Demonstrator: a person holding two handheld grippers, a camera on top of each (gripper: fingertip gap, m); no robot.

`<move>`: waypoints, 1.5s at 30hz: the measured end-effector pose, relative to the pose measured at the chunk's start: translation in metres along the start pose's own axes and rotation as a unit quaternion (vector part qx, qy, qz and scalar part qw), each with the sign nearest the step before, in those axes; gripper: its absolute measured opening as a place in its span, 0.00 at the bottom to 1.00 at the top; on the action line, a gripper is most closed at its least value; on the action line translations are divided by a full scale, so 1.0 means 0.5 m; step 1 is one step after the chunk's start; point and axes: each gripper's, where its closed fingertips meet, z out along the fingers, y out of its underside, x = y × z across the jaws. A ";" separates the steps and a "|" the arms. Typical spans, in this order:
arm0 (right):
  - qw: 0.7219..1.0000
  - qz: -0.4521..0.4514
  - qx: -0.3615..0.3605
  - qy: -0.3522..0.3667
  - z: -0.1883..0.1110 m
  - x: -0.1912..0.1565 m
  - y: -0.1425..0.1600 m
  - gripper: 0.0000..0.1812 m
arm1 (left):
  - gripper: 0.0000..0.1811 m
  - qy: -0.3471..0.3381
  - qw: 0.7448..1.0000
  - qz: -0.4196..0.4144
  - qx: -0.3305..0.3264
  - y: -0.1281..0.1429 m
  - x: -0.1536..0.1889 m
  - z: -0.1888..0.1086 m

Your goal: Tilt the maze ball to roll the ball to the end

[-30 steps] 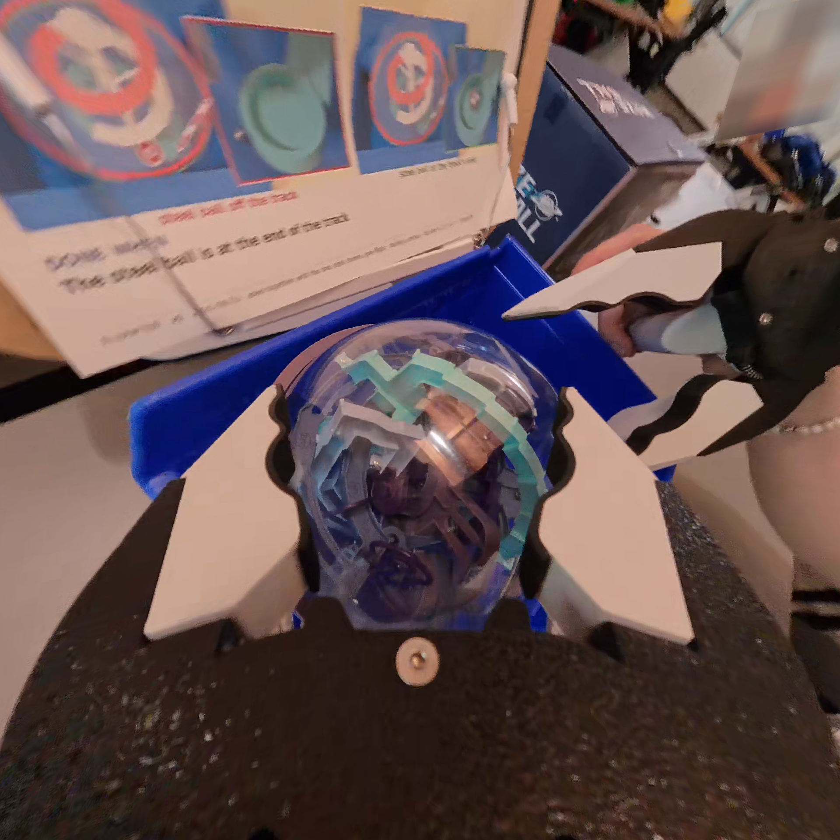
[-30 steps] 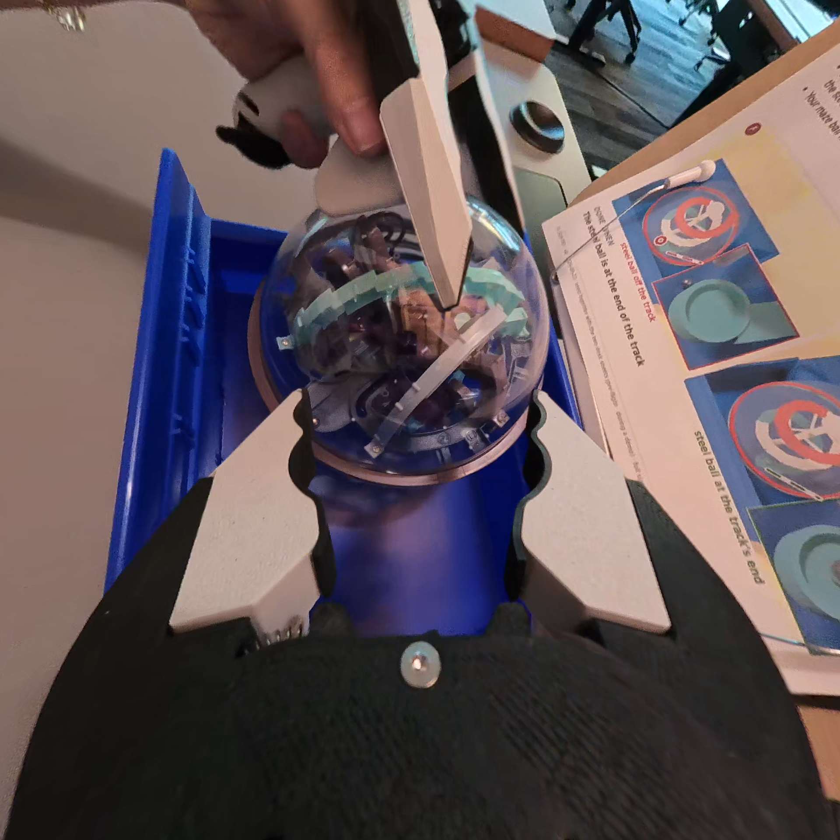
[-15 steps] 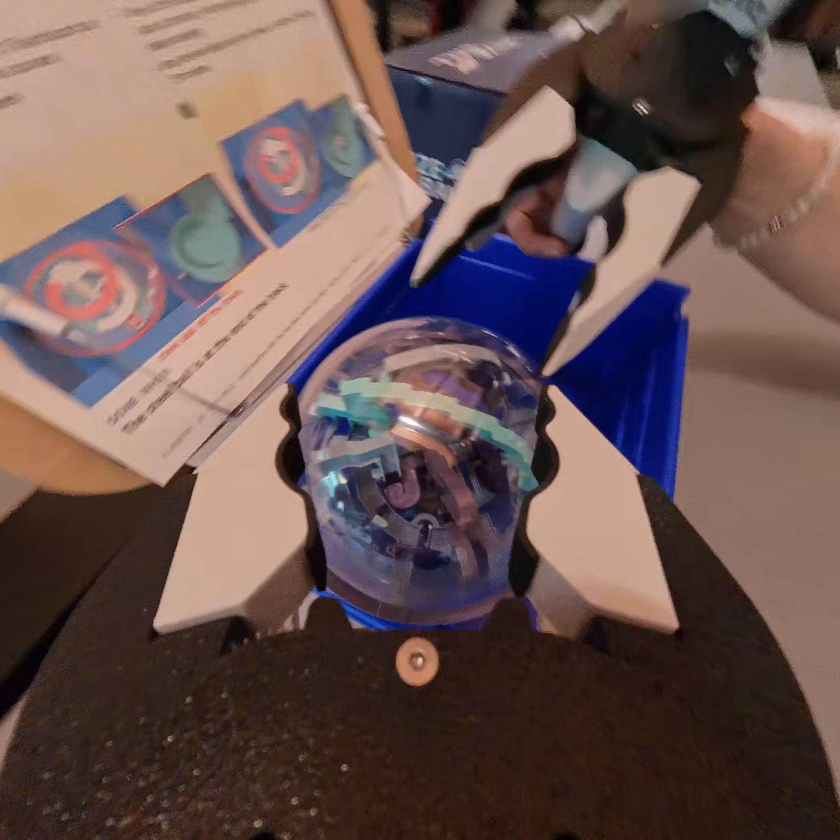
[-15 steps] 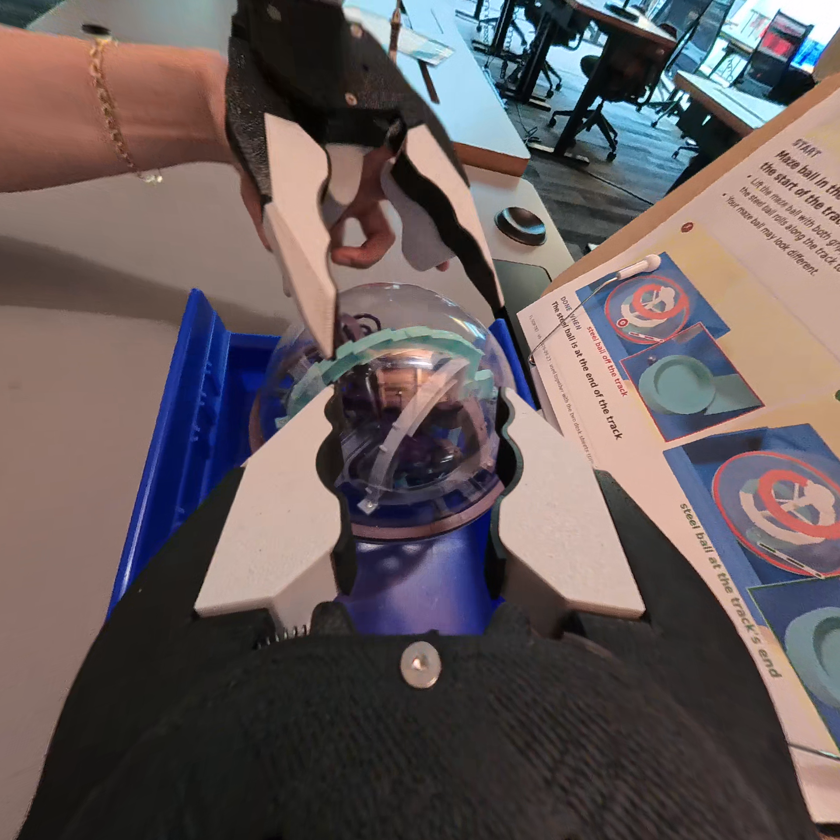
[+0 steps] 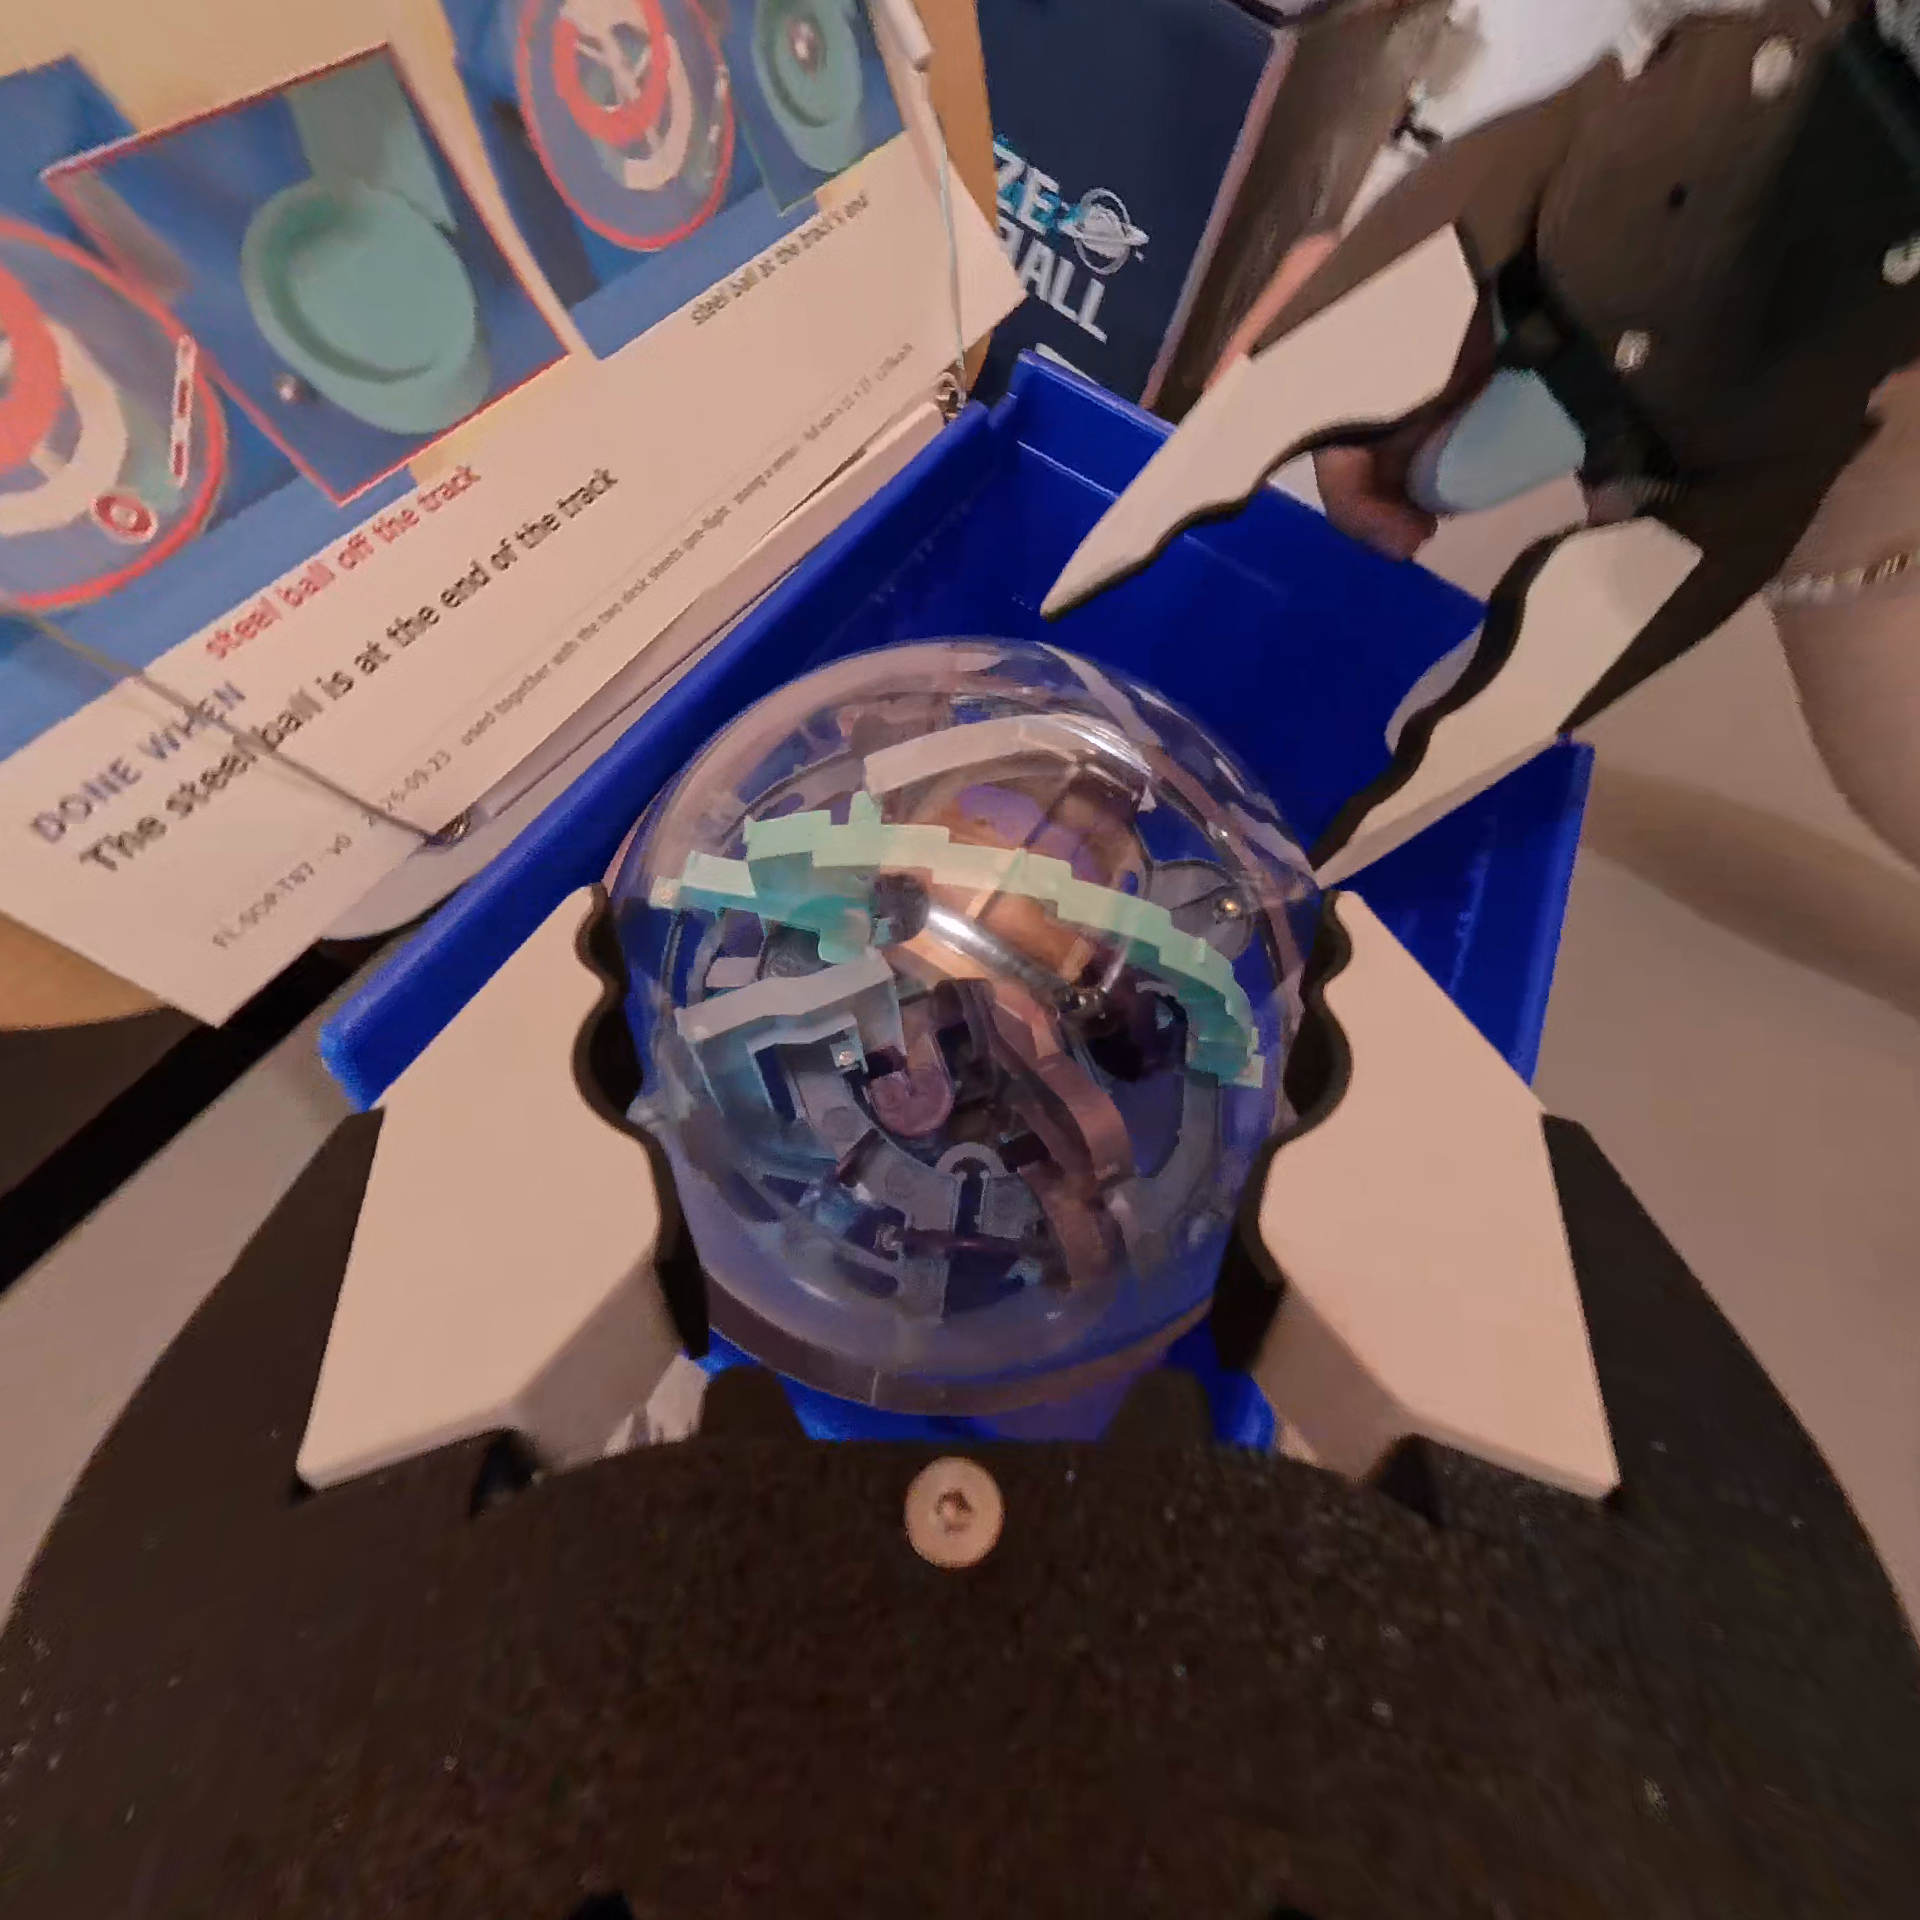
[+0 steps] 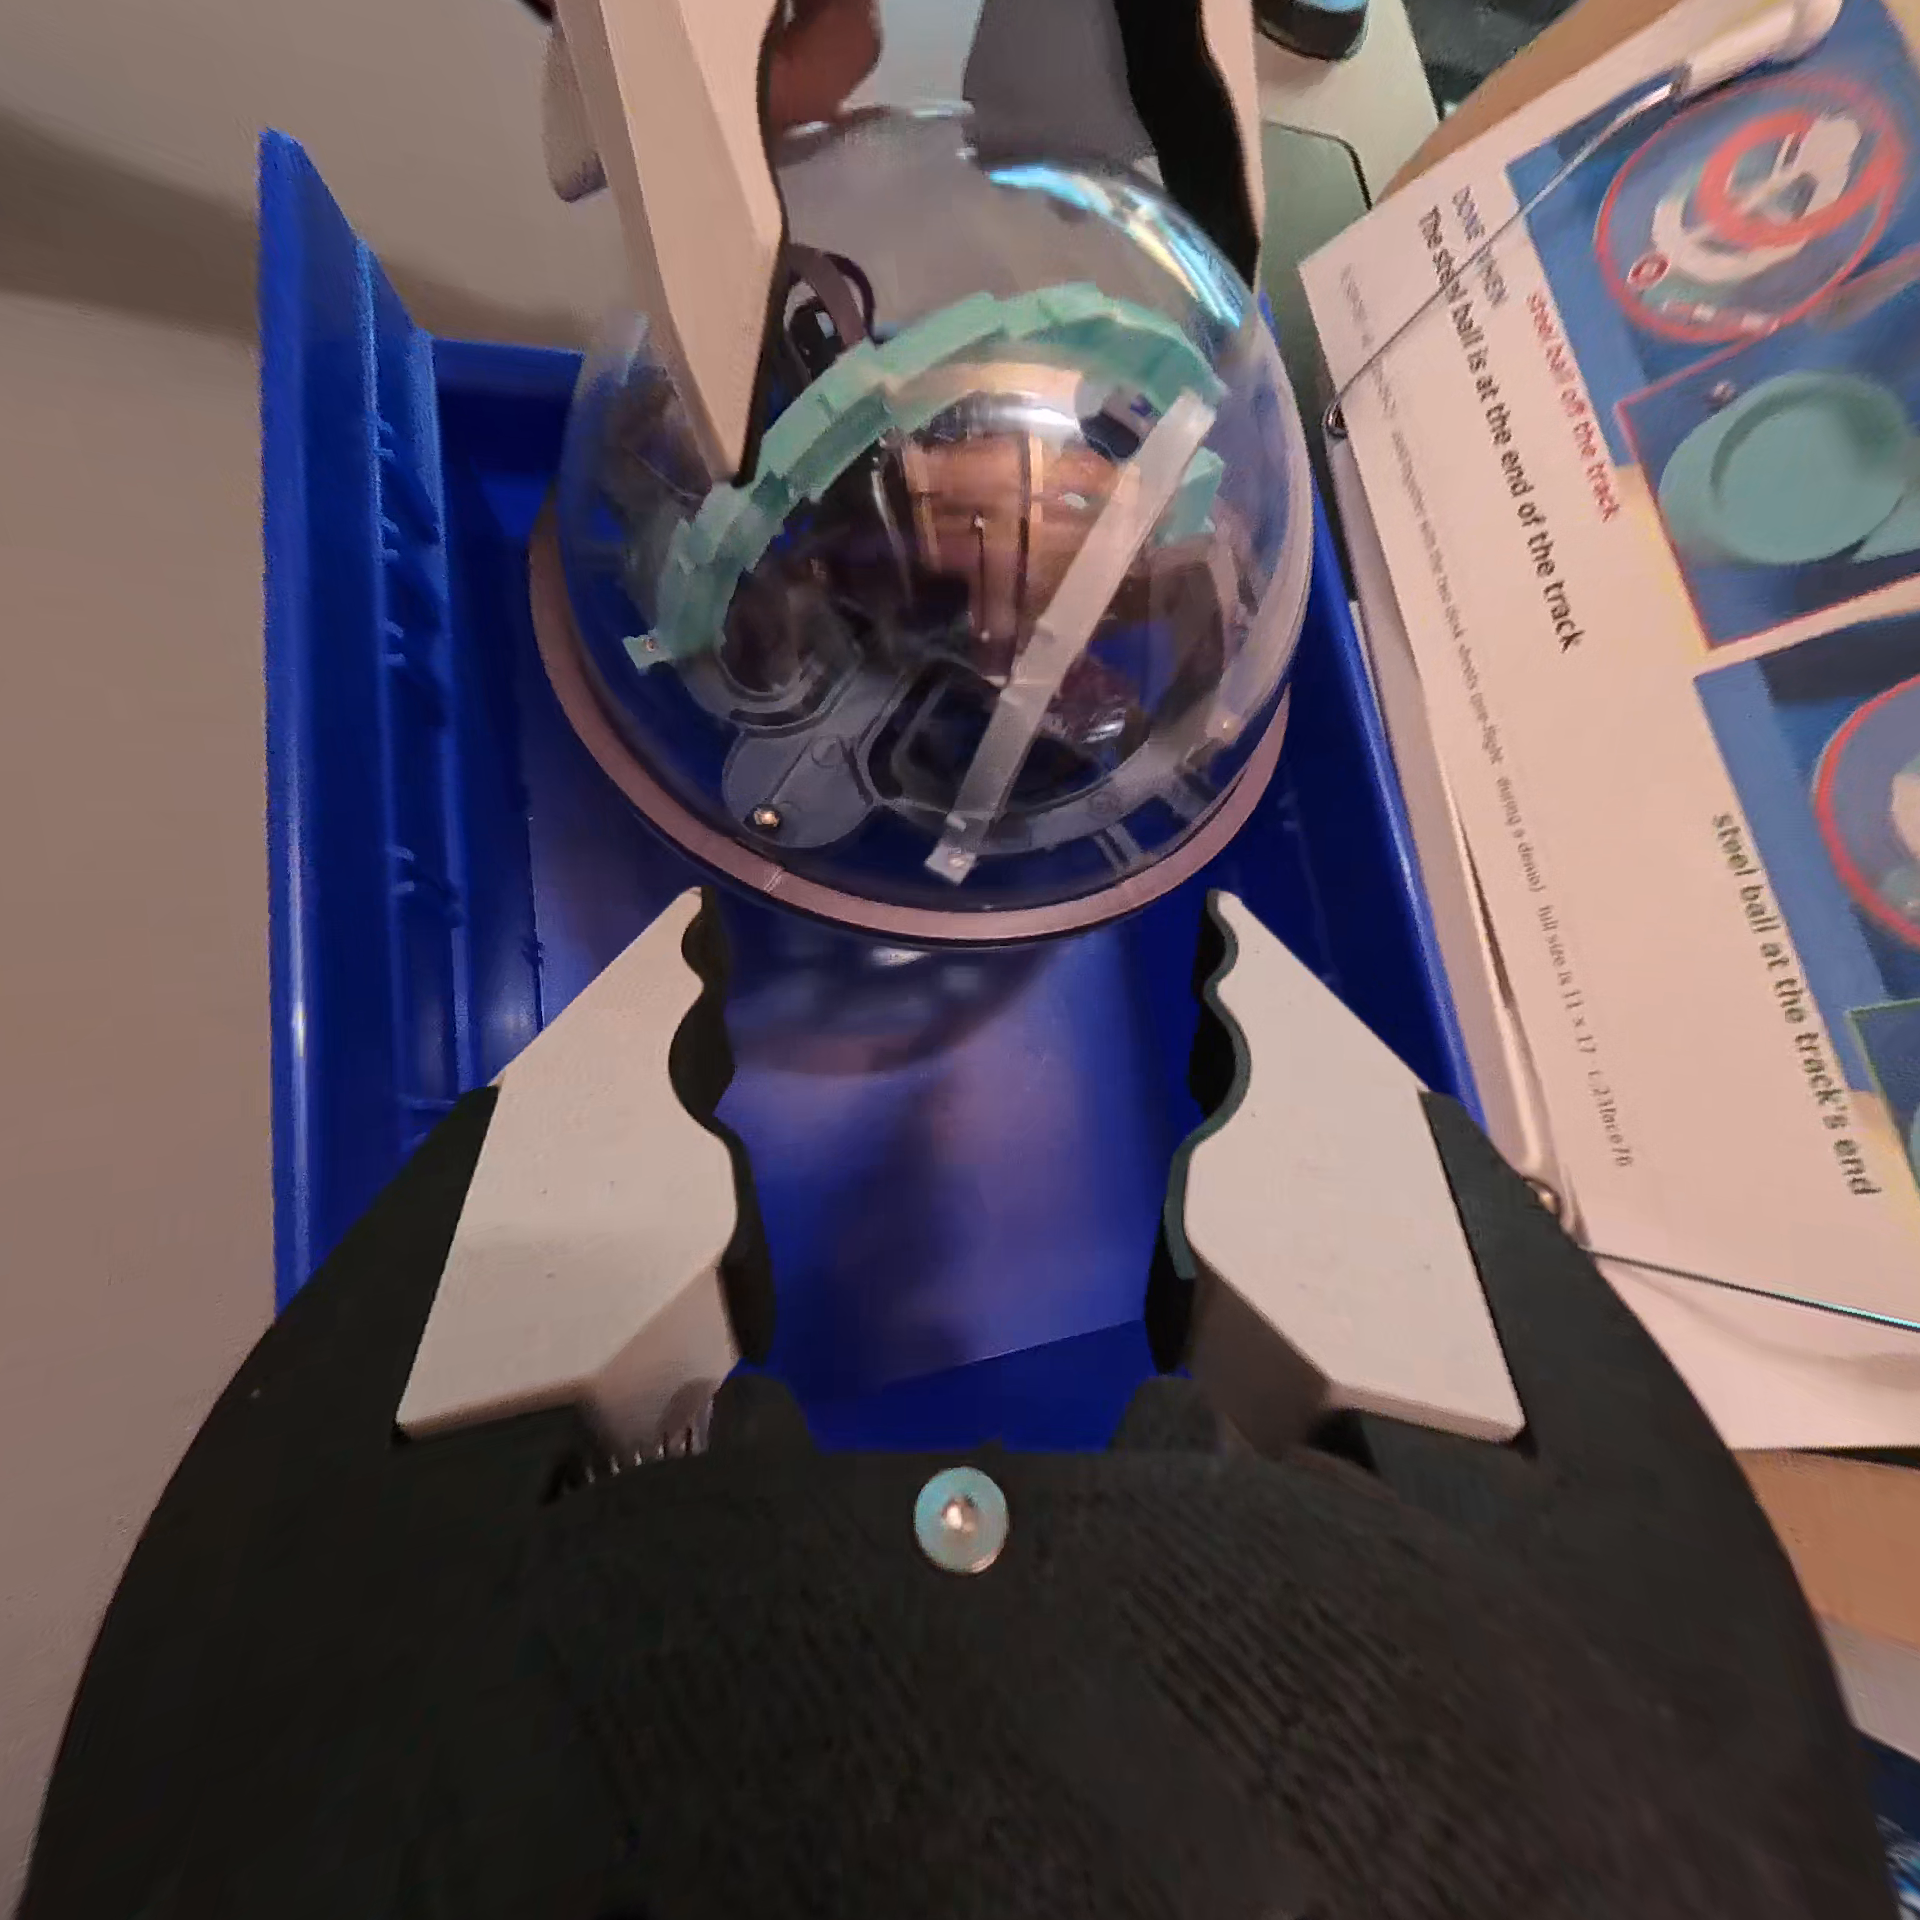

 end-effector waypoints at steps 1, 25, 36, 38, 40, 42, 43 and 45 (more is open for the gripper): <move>1.000 0.008 0.000 -0.004 0.003 -0.001 0.005 0.49 | 0.69 -0.005 1.000 -0.024 0.006 0.000 -0.003 -0.001; 0.998 -0.038 -0.025 0.034 0.031 0.013 0.009 0.47 | 0.66 -0.031 0.999 -0.021 -0.014 0.009 -0.003 -0.025; 0.993 -0.005 0.120 -0.006 -0.033 0.008 -0.087 0.48 | 0.66 -0.055 0.996 -0.043 -0.060 0.003 0.001 -0.010; 0.996 -0.017 0.092 0.006 -0.018 0.015 -0.073 0.49 | 0.66 -0.055 0.995 -0.047 -0.066 0.003 0.002 -0.006; 0.996 -0.025 0.087 0.008 -0.011 0.015 -0.072 0.49 | 0.66 -0.057 0.994 -0.049 -0.074 0.003 0.002 -0.006; 0.996 -0.022 0.091 0.008 -0.012 0.016 -0.074 0.49 | 0.66 -0.061 0.993 -0.054 -0.081 0.003 0.001 -0.006; 0.996 -0.019 0.091 0.008 -0.013 0.017 -0.072 0.50 | 0.66 -0.062 0.993 -0.056 -0.084 0.003 0.001 -0.006; 0.996 -0.015 0.092 0.007 -0.013 0.019 -0.070 0.50 | 0.66 -0.063 0.992 -0.058 -0.090 0.004 0.001 -0.005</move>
